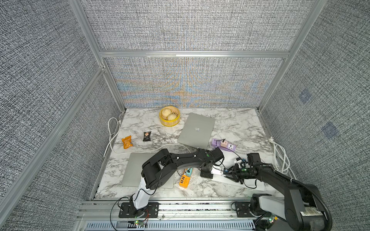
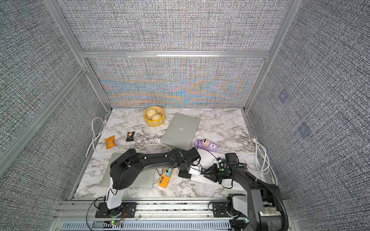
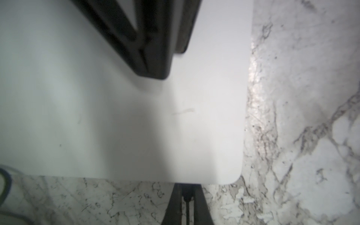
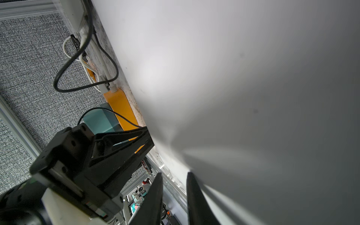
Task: Unplug the laptop charger
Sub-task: Remove the charging cable from the laptop.
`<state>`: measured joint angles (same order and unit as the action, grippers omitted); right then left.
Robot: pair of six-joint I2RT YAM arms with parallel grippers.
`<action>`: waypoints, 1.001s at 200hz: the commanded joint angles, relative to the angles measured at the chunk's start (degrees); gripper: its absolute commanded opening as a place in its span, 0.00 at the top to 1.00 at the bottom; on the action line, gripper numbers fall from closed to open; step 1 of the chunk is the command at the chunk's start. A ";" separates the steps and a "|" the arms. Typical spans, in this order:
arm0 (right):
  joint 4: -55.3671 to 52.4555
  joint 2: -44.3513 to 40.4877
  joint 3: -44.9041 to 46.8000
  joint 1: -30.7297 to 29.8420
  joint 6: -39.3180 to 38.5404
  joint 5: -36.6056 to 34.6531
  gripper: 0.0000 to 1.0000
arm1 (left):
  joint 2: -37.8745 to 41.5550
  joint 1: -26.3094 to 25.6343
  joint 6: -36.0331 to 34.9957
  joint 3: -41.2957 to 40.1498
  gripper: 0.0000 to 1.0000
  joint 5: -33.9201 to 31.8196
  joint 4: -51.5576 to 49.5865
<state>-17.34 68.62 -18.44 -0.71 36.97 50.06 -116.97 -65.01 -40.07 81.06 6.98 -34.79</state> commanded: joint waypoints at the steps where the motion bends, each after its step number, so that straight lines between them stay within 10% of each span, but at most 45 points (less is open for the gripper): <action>1: -1.18 0.41 0.28 0.35 -0.63 -2.37 0.75 | 0.85 0.11 -0.90 -0.40 0.96 0.14 -0.51; 200: -1.44 0.29 -0.73 1.06 -2.77 -3.02 0.76 | 6.59 -0.11 2.45 0.12 0.95 -1.05 1.40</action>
<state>-17.04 68.79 -18.79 0.38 34.98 49.71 -109.60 -65.21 -38.50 80.23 5.58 -32.73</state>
